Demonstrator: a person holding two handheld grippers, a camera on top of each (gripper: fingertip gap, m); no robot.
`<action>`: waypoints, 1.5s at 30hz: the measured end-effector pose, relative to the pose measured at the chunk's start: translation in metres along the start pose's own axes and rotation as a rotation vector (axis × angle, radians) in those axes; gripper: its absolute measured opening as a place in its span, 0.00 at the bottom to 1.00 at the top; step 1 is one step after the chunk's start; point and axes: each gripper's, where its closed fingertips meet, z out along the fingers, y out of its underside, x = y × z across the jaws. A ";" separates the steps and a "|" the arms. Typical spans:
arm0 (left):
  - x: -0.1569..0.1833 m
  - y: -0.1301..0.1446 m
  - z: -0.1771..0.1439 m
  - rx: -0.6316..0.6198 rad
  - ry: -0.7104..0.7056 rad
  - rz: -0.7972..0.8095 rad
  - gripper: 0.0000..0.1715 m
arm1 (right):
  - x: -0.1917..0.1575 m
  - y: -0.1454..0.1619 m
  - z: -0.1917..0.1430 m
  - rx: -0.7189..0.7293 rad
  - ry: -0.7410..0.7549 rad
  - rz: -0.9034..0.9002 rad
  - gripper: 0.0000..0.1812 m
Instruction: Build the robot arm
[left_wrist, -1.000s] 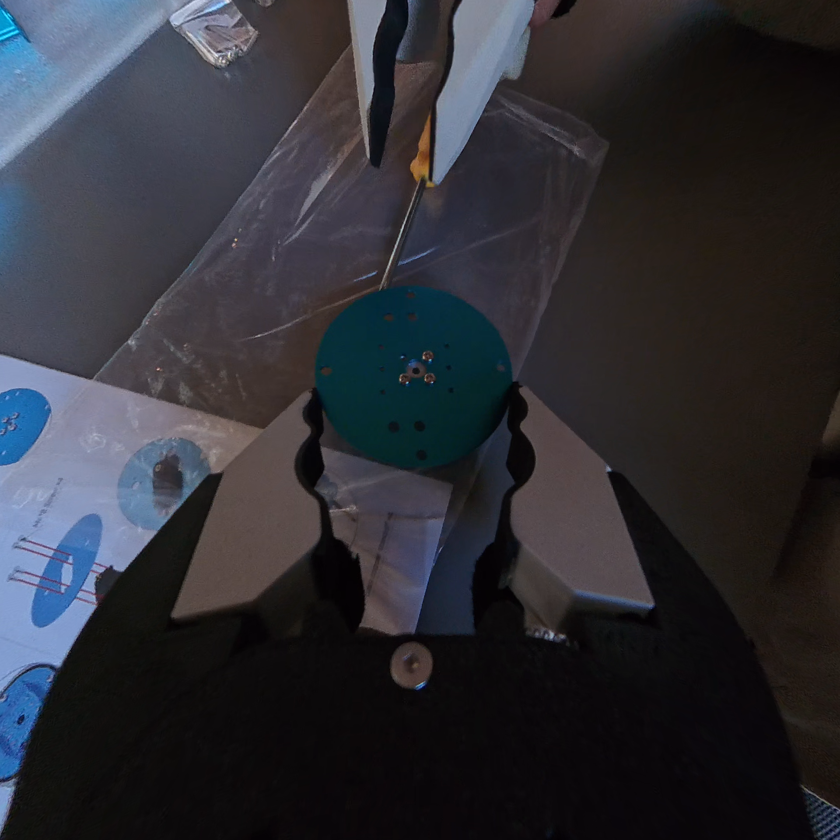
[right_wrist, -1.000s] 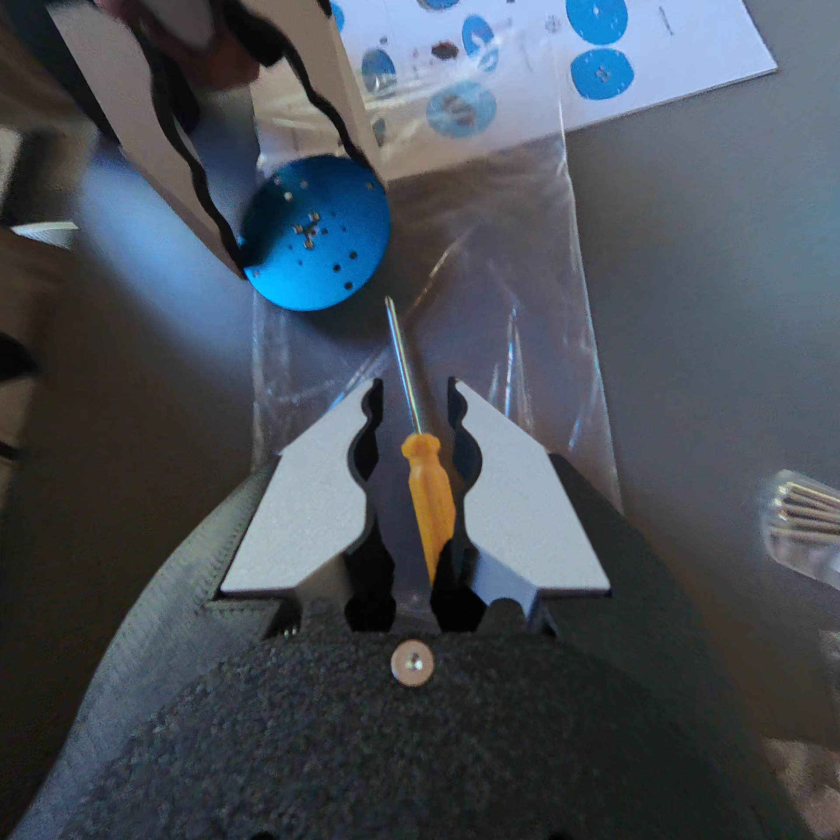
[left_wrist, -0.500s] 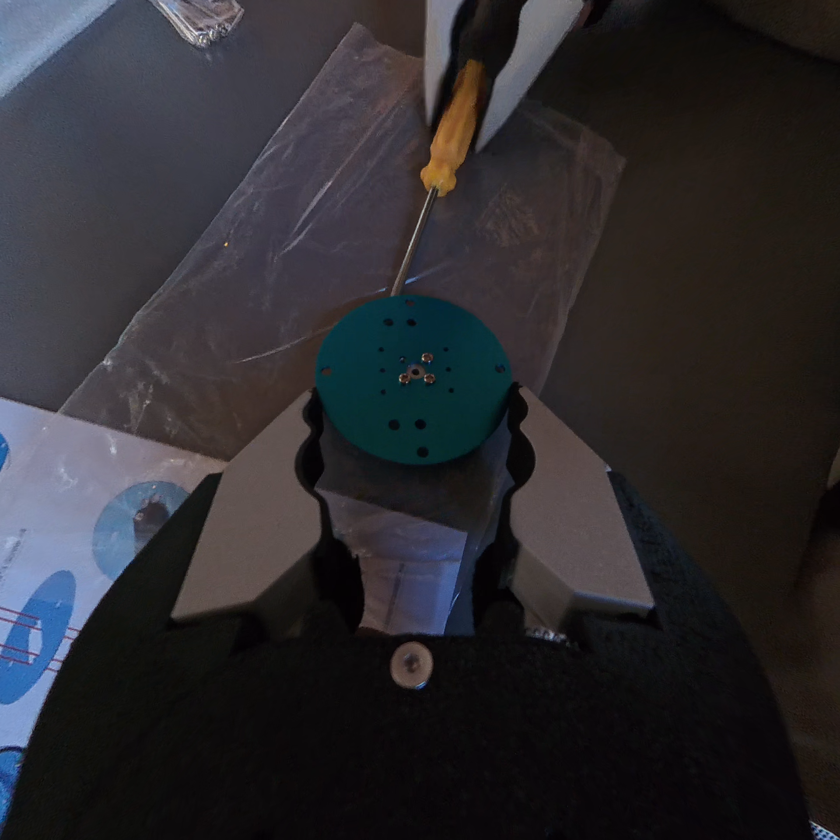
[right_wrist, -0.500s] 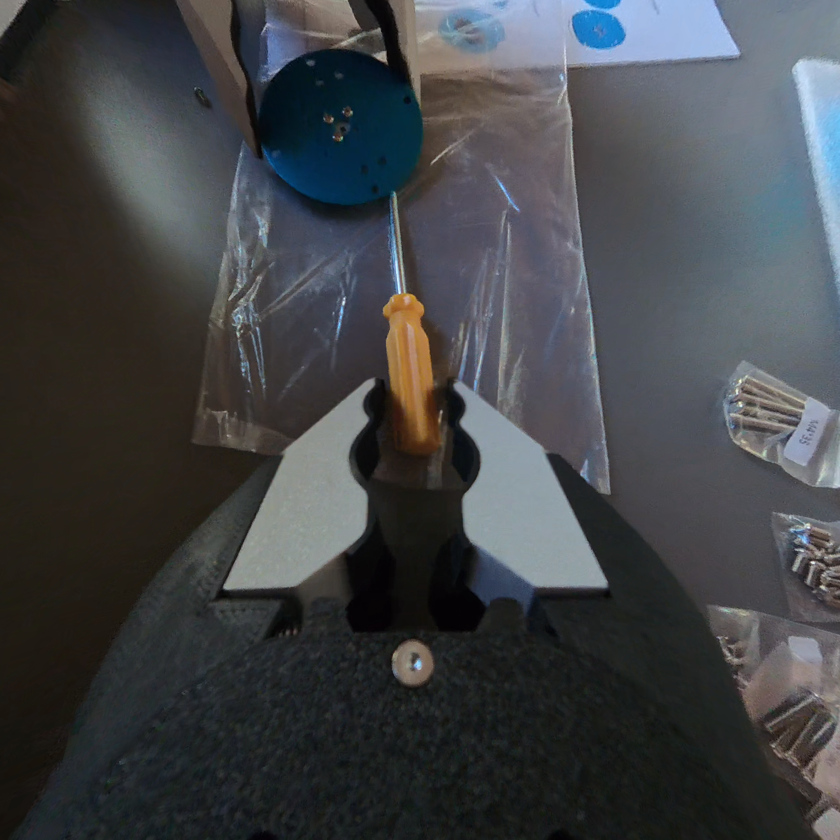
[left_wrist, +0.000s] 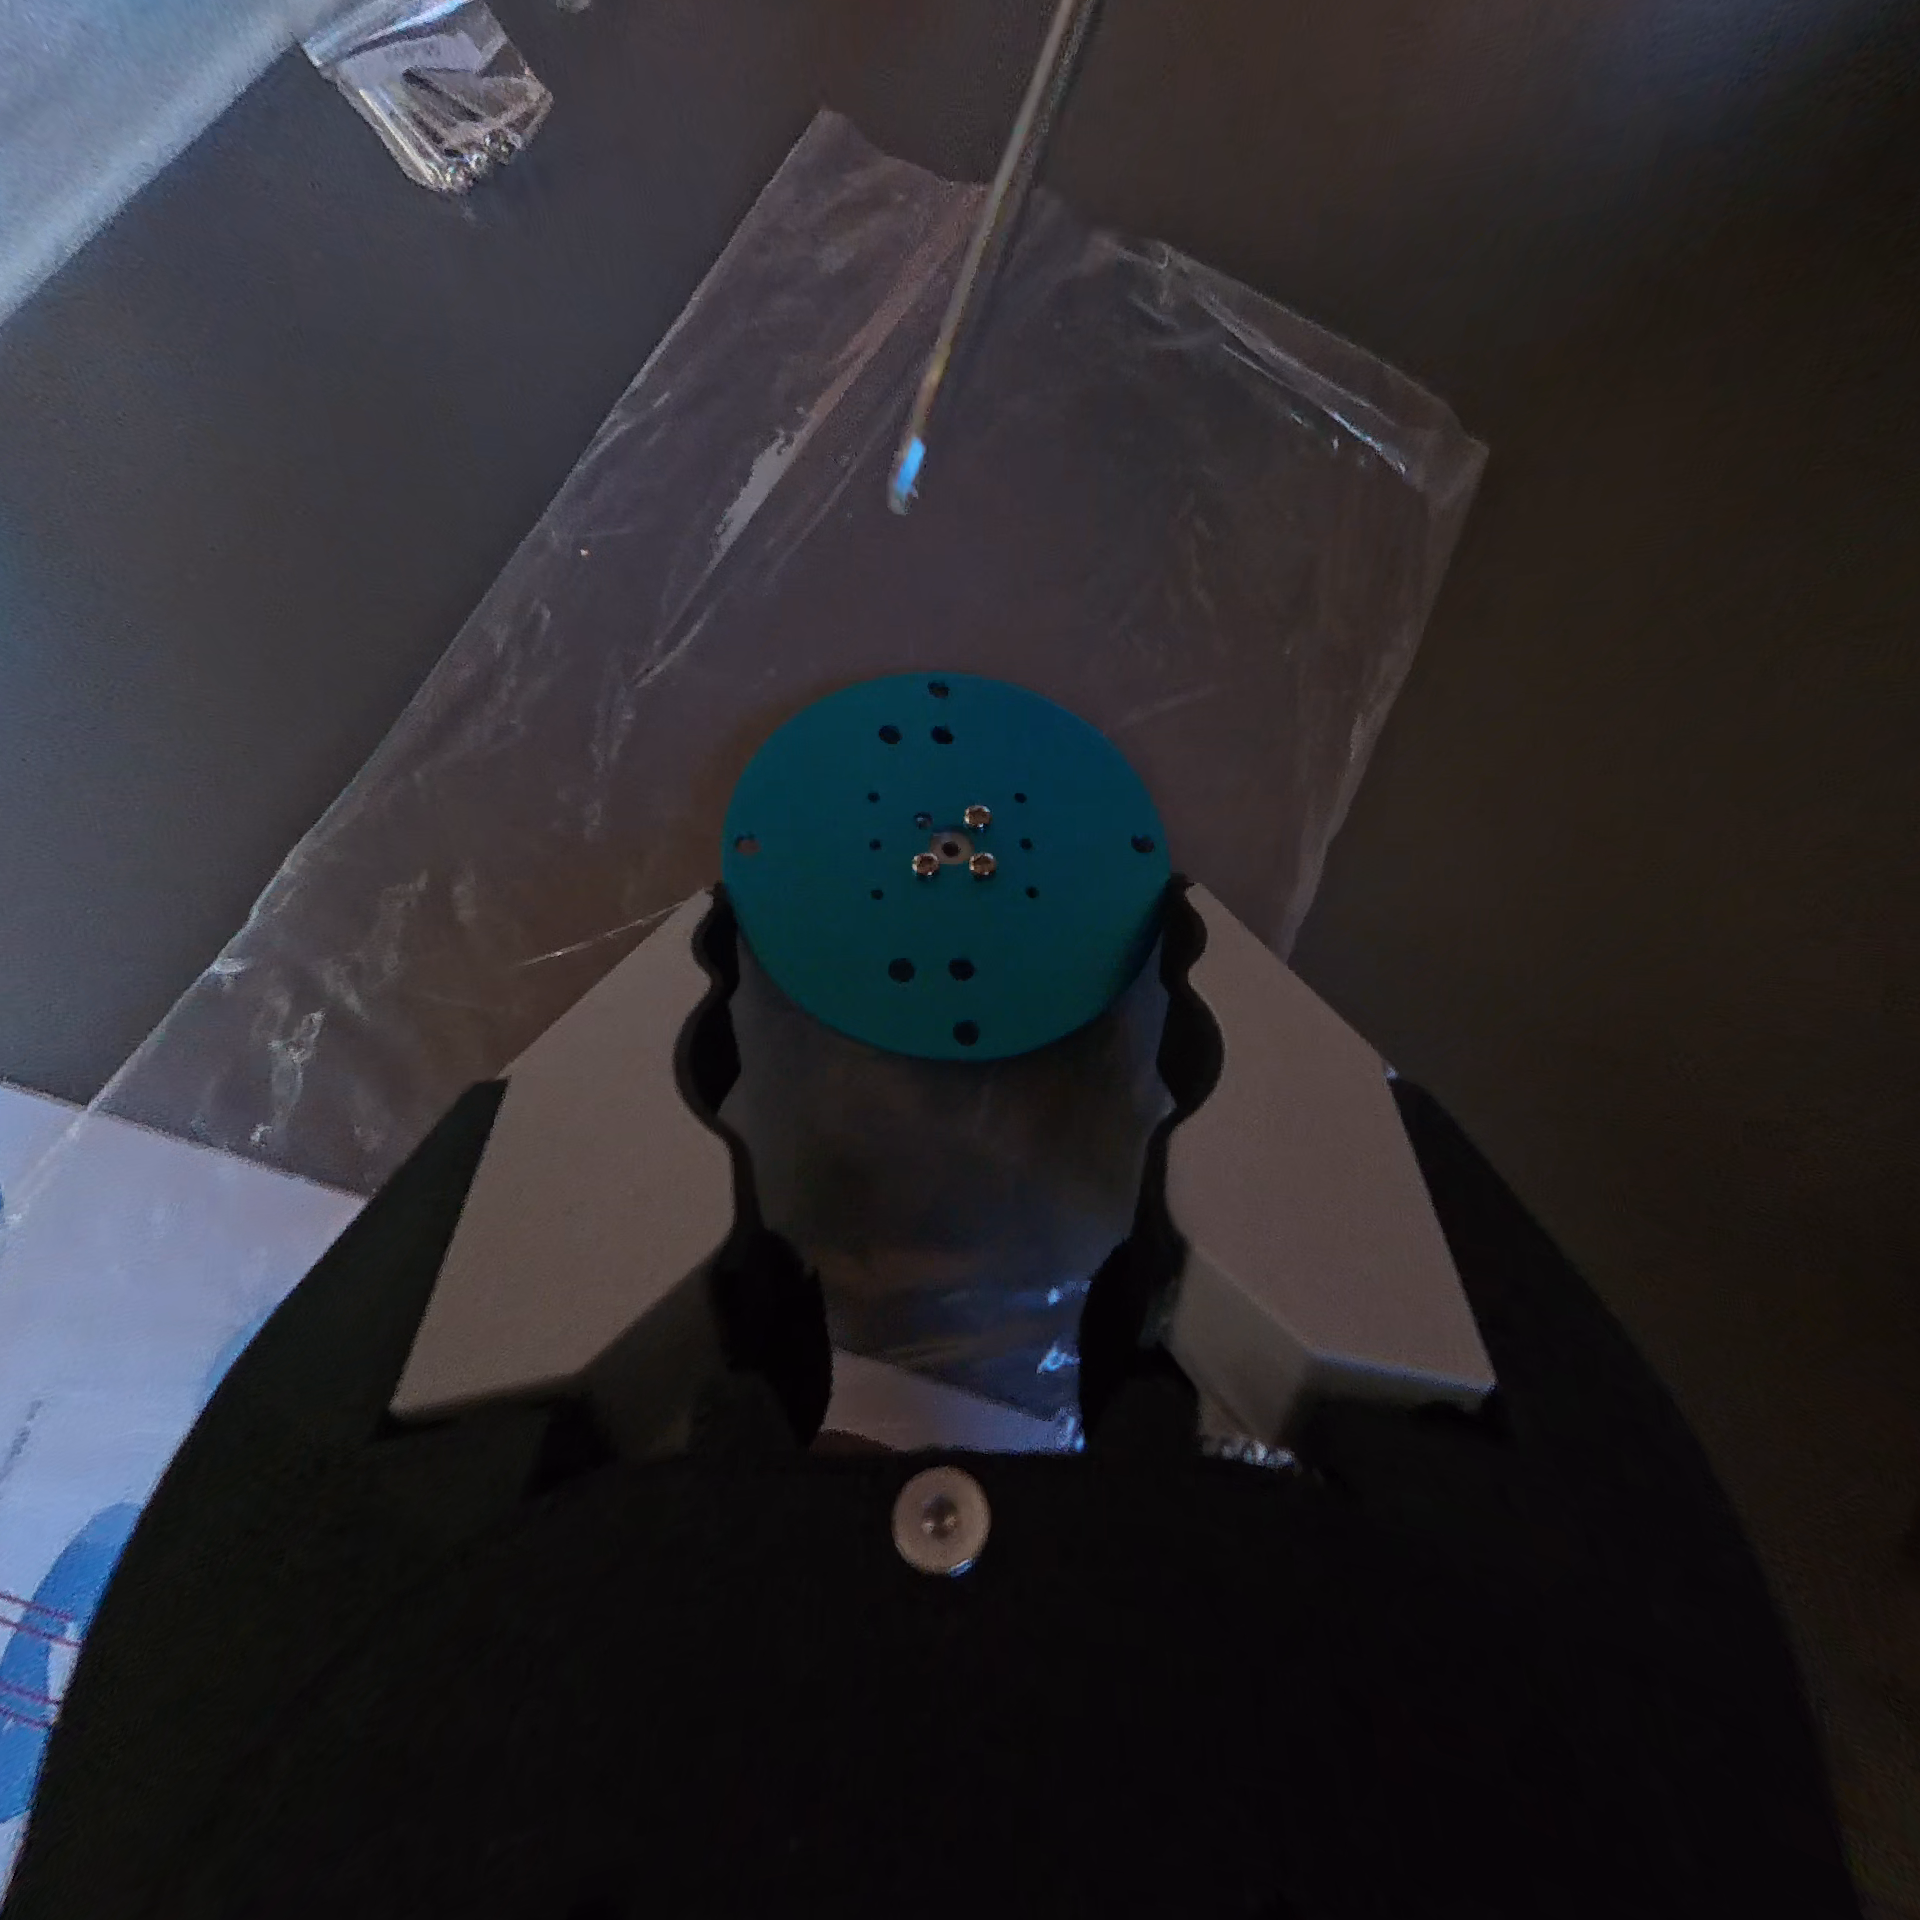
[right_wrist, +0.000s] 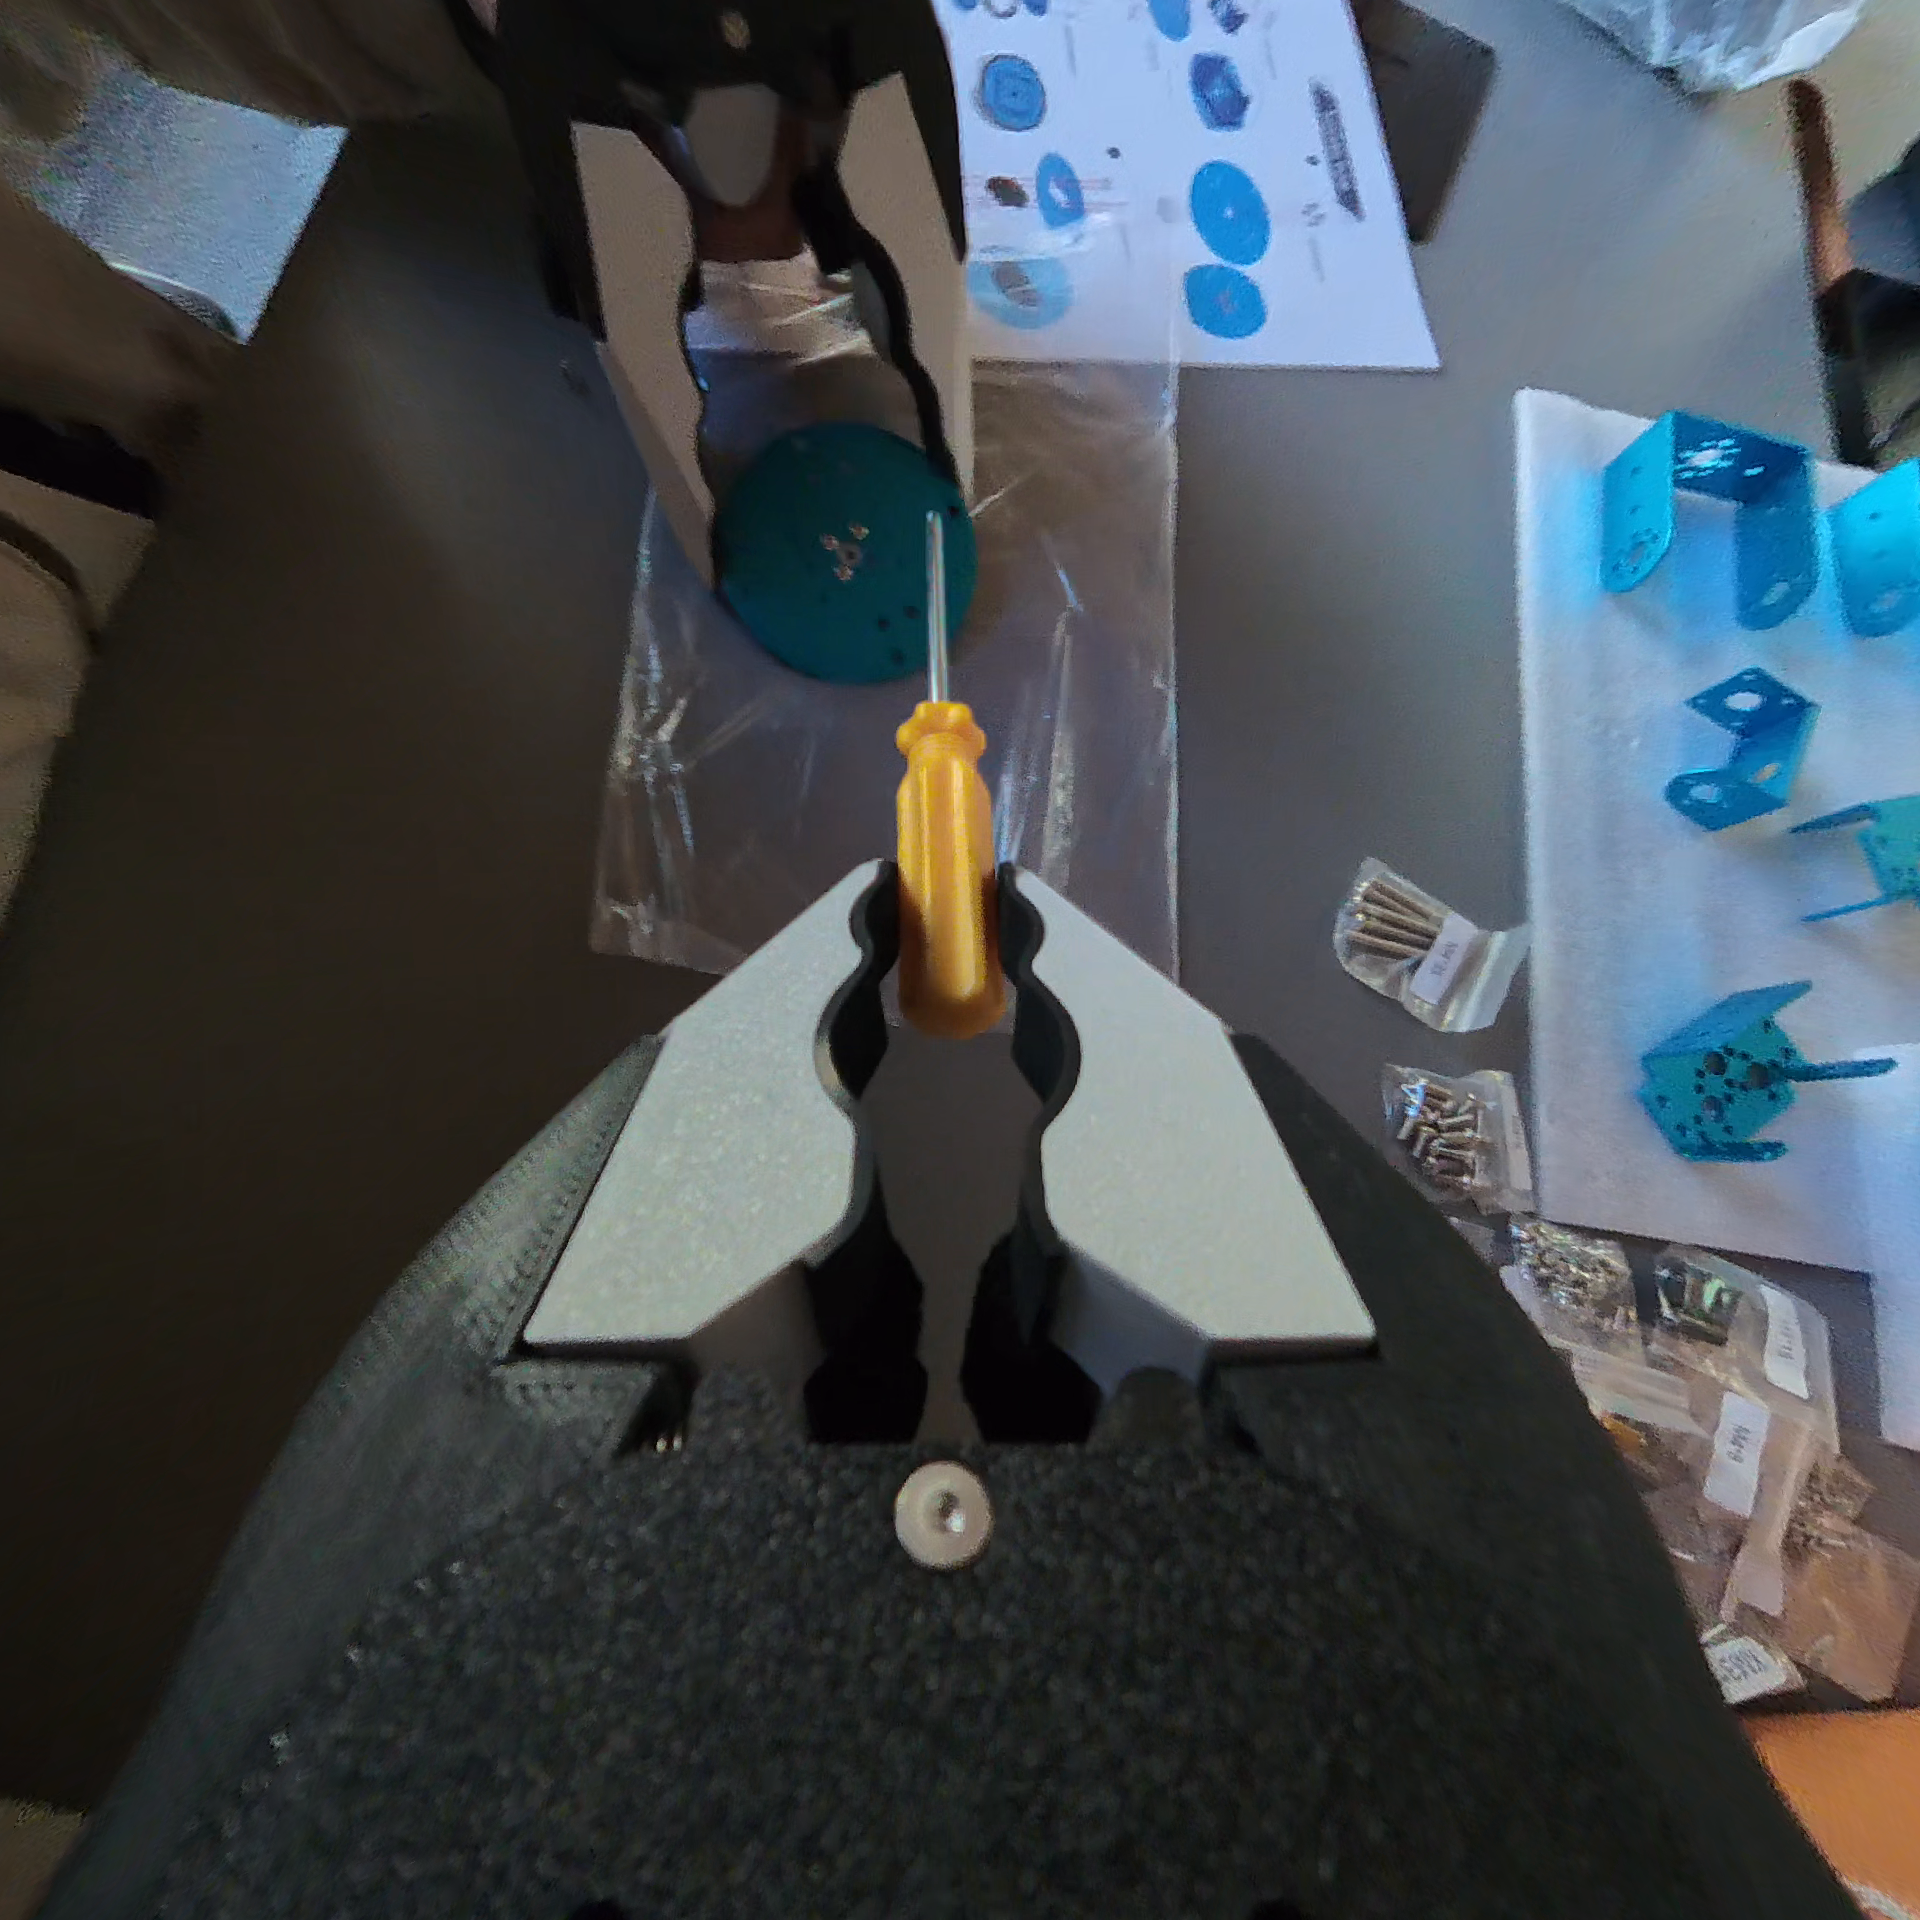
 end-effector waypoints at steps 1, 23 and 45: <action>0.000 0.000 0.001 -0.005 -0.005 -0.004 0.48 | -0.002 -0.002 0.000 -0.026 -0.026 0.008 0.10; -0.012 -0.100 -0.059 0.587 -0.213 -0.073 0.01 | 0.008 -0.155 0.023 0.504 -0.264 -0.005 0.16; -0.006 -0.098 -0.111 0.800 -0.071 -0.145 0.21 | -0.014 -0.128 0.068 0.468 -0.404 0.059 0.08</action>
